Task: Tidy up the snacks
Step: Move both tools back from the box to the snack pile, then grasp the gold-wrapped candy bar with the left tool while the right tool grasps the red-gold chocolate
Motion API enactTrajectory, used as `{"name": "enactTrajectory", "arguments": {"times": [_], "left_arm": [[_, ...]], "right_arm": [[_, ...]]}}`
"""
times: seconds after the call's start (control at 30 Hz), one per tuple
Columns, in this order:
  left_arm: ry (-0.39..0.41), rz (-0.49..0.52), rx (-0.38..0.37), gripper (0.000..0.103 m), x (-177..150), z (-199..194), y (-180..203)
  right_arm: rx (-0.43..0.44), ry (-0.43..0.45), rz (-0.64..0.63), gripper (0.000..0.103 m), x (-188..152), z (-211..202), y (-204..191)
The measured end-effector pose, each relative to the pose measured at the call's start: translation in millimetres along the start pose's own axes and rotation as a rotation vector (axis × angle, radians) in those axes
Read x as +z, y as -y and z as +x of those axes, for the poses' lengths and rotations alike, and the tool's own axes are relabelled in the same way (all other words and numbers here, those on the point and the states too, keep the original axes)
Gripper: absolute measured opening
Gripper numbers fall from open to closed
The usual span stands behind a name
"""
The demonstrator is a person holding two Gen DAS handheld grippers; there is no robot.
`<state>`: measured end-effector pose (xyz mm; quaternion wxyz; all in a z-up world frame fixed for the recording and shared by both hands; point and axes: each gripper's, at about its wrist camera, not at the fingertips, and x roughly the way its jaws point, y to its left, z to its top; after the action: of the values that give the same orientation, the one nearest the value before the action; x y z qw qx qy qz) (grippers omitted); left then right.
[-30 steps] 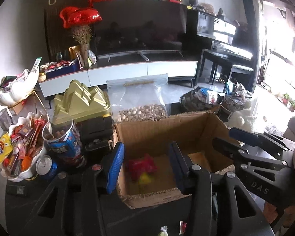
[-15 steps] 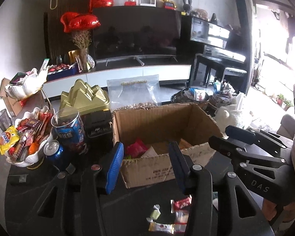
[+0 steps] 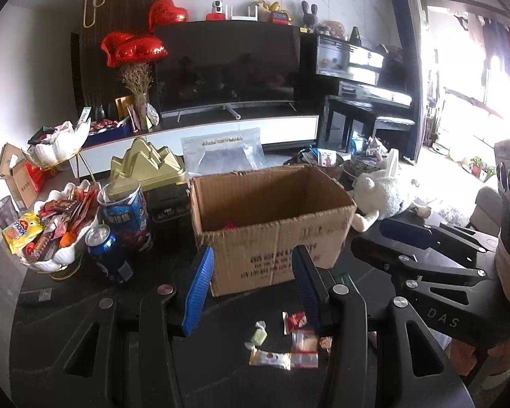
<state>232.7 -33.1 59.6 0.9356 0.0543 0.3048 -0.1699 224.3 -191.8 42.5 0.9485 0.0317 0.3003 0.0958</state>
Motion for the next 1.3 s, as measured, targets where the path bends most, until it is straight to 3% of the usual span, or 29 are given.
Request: {"name": "enactTrajectory", "arguments": {"times": [0.53,1.3], "left_arm": [[-0.067,-0.014,-0.022,0.049,-58.6,-7.3,10.9],[-0.258,-0.019,-0.093,0.051,-129.1,47.2,13.9]], "right_arm": [[-0.008,-0.063,0.004,0.046,-54.9,-9.6,-3.6],[0.008,-0.257,0.047,0.046,-126.0,34.4,2.8]]}}
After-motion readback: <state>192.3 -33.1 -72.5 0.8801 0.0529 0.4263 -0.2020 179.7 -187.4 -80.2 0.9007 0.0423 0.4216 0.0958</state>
